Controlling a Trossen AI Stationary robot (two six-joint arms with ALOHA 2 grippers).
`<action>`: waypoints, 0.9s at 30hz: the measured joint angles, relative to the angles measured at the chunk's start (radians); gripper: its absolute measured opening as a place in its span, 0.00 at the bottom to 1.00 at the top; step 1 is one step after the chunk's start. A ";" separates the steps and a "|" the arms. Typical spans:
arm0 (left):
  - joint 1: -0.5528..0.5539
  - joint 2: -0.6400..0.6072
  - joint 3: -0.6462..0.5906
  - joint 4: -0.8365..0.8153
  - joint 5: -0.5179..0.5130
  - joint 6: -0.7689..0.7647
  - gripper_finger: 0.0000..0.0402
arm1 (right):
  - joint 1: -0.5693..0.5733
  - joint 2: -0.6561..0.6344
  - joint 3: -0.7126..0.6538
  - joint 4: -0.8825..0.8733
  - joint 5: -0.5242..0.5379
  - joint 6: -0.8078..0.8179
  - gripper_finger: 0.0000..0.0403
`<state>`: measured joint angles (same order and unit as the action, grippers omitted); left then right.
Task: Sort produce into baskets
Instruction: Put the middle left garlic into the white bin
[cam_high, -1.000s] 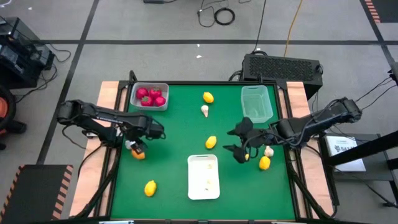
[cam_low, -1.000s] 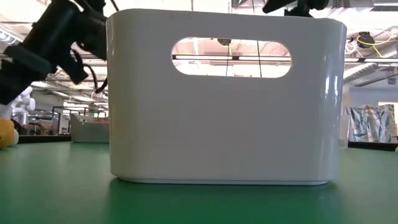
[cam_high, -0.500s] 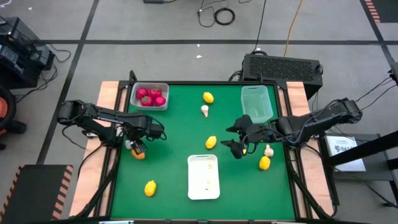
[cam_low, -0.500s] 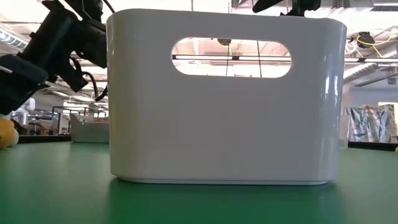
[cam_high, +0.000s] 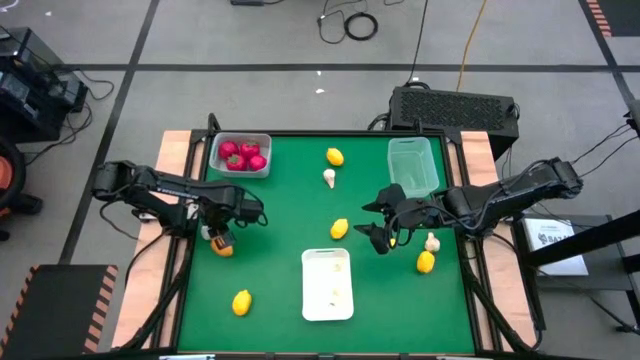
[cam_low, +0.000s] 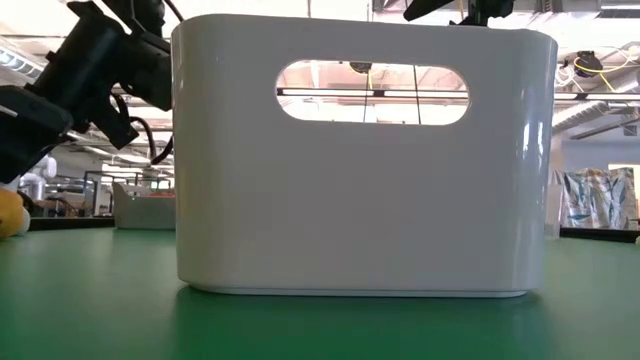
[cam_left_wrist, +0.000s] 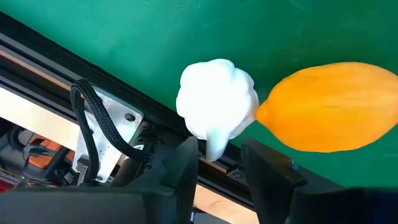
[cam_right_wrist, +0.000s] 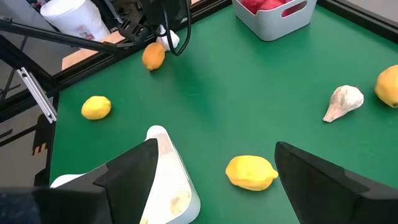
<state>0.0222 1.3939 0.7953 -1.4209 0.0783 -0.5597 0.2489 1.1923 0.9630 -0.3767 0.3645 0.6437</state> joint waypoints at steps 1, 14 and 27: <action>0.002 0.000 -0.001 0.001 0.000 0.000 0.31 | 0.000 0.000 0.000 0.000 0.000 0.000 0.78; 0.012 0.000 -0.002 -0.001 -0.028 0.018 0.02 | 0.000 0.000 0.000 0.000 0.000 0.000 0.78; 0.008 -0.076 0.305 0.007 -0.025 0.019 0.03 | 0.000 0.000 0.000 0.000 -0.005 0.008 0.78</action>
<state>0.0301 1.3176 1.1001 -1.4142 0.0530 -0.5404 0.2493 1.1923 0.9630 -0.3767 0.3600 0.6518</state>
